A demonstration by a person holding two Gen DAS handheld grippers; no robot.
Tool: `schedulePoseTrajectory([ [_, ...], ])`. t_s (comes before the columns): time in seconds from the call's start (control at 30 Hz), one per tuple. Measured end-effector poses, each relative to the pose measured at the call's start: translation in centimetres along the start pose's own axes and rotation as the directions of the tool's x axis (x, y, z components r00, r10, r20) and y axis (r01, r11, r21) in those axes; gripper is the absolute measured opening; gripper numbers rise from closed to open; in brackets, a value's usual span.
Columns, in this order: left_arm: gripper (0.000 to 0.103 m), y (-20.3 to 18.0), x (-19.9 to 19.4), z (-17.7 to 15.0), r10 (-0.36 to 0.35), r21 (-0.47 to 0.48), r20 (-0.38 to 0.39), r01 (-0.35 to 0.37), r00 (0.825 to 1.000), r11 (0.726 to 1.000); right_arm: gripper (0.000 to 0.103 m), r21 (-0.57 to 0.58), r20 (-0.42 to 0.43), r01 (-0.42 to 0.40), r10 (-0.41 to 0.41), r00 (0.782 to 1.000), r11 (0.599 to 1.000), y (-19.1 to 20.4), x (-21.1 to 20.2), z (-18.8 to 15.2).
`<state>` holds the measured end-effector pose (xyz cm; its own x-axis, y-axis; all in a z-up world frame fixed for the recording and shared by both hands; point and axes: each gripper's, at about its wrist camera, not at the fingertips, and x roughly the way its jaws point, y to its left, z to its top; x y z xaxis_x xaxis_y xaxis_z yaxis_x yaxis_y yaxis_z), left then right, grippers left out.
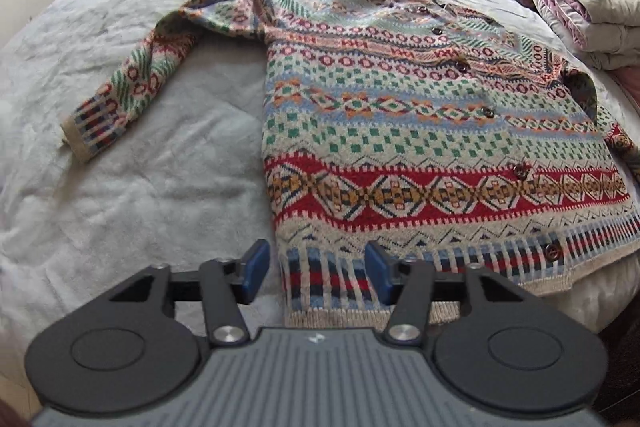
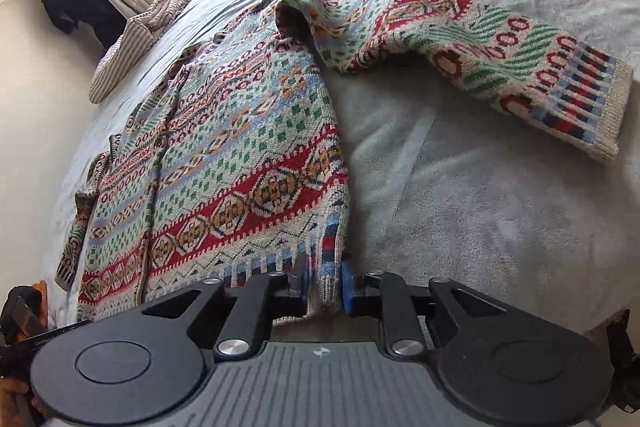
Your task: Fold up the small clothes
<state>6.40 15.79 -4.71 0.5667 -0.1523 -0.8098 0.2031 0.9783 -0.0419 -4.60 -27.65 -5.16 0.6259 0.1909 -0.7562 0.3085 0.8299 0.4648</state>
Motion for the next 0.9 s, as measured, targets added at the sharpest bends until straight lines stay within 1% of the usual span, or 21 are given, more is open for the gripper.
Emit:
schedulePoseTrajectory([
  [0.03, 0.081, -0.4, -0.8, 0.2, 0.015, 0.027, 0.043, -0.016, 0.999, 1.0, 0.073, -0.001, 0.05, 0.022, -0.022, 0.999, 1.0, -0.5, -1.2, 0.6],
  [0.07, 0.082, -0.9, -1.5, 0.6, 0.028, 0.055, 0.084, -0.033, 0.996, 0.998, 0.075, -0.003, 0.088, 0.056, -0.055, 0.995, 0.998, -1.1, -2.1, 1.2],
  [0.13, 0.085, -1.7, -2.0, 1.7, 0.038, 0.081, 0.116, -0.047, 0.993, 0.996, 0.074, 0.021, 0.151, 0.14, -0.142, 0.978, 0.99, -3.0, -3.7, 2.8],
  [0.17, 0.089, -1.9, -2.2, 2.2, 0.034, 0.082, 0.127, -0.045, 0.991, 0.996, 0.074, 0.046, 0.168, 0.171, -0.176, 0.97, 0.984, -4.0, -4.2, 3.5],
  [0.23, 0.092, -2.8, -2.1, 3.5, 0.014, 0.091, 0.16, -0.029, 0.987, 0.995, 0.075, 0.097, 0.205, 0.246, -0.261, 0.943, 0.964, -6.5, -4.8, 4.9],
  [0.27, 0.093, -3.3, -1.9, 4.1, 0.006, 0.101, 0.167, -0.024, 0.986, 0.995, 0.075, 0.11, 0.215, 0.283, -0.301, 0.929, 0.953, -7.5, -4.8, 5.5],
  [0.3, 0.094, -4.1, -1.6, 4.8, -0.004, 0.118, 0.171, -0.016, 0.985, 0.993, 0.075, 0.12, 0.215, 0.331, -0.35, 0.912, 0.936, -8.5, -4.5, 6.2],
  [0.33, 0.094, -4.9, -1.3, 5.5, -0.017, 0.136, 0.176, -0.007, 0.984, 0.991, 0.075, 0.118, 0.207, 0.369, -0.386, 0.899, 0.922, -9.4, -4.0, 6.8],
  [0.4, 0.098, -6.5, -0.4, 6.7, -0.044, 0.17, 0.186, 0.012, 0.982, 0.985, 0.075, 0.118, 0.186, 0.417, -0.433, 0.882, 0.901, -11.0, -2.4, 7.5],
  [0.47, 0.099, -7.9, 0.8, 7.9, -0.065, 0.194, 0.186, 0.028, 0.98, 0.981, 0.068, 0.113, 0.131, 0.434, -0.446, 0.885, 0.894, -12.2, -0.3, 7.7],
  [0.5, 0.099, -8.6, 1.5, 8.4, -0.067, 0.203, 0.182, 0.03, 0.981, 0.979, 0.055, 0.091, 0.151, 0.452, -0.461, 0.875, 0.887, -12.2, -0.1, 7.4],
  [0.53, 0.099, -9.0, 2.1, 9.0, -0.067, 0.209, 0.178, 0.029, 0.982, 0.978, 0.02, 0.045, 0.174, 0.45, -0.45, 0.876, 0.892, -11.7, -0.1, 7.4],
  [0.57, 0.099, -9.7, 3.0, 9.6, -0.063, 0.217, 0.174, 0.025, 0.983, 0.976, 0.009, 0.031, 0.169, 0.414, -0.413, 0.895, 0.91, -11.6, -0.1, 7.6],
  [0.6, 0.099, -10.1, 3.6, 10.1, -0.058, 0.225, 0.172, 0.018, 0.983, 0.974, 0.009, 0.036, 0.166, 0.387, -0.387, 0.907, 0.922, -11.4, -0.5, 8.0],
  [0.63, 0.099, -10.4, 4.2, 10.6, -0.052, 0.233, 0.172, 0.011, 0.984, 0.972, 0.008, 0.01, 0.181, 0.397, -0.393, 0.902, 0.918, -11.1, -0.8, 8.6],
  [0.67, 0.099, -10.7, 4.9, 11.2, -0.046, 0.243, 0.174, 0.003, 0.984, 0.97, 0.008, -0.023, 0.212, 0.429, -0.415, 0.885, 0.903, -10.7, -1.1, 9.3],
  [0.7, 0.099, -10.9, 5.6, 11.8, -0.041, 0.252, 0.179, -0.005, 0.983, 0.968, 0.008, -0.052, 0.257, 0.483, -0.455, 0.852, 0.874, -10.4, -1.5, 10.7],
  [0.77, 0.099, -11.2, 6.7, 13.0, -0.03, 0.263, 0.192, -0.022, 0.981, 0.965, 0.008, -0.048, 0.311, 0.539, -0.5, 0.808, 0.841, -10.6, -2.4, 13.6],
  [0.8, 0.099, -11.2, 7.4, 13.6, -0.024, 0.263, 0.199, -0.03, 0.98, 0.964, 0.008, -0.041, 0.332, 0.559, -0.516, 0.79, 0.828, -10.8, -2.8, 14.8],
  [0.87, 0.099, -11.0, 8.6, 14.8, -0.016, 0.258, 0.212, -0.04, 0.977, 0.965, 0.007, -0.039, 0.383, 0.631, -0.572, 0.725, 0.775, -11.2, -3.3, 17.8],
  [0.9, 0.099, -10.7, 9.5, 15.7, -0.007, 0.251, 0.218, -0.049, 0.976, 0.967, 0.007, -0.036, 0.402, 0.673, -0.606, 0.686, 0.739, -11.6, -3.3, 19.3],
])
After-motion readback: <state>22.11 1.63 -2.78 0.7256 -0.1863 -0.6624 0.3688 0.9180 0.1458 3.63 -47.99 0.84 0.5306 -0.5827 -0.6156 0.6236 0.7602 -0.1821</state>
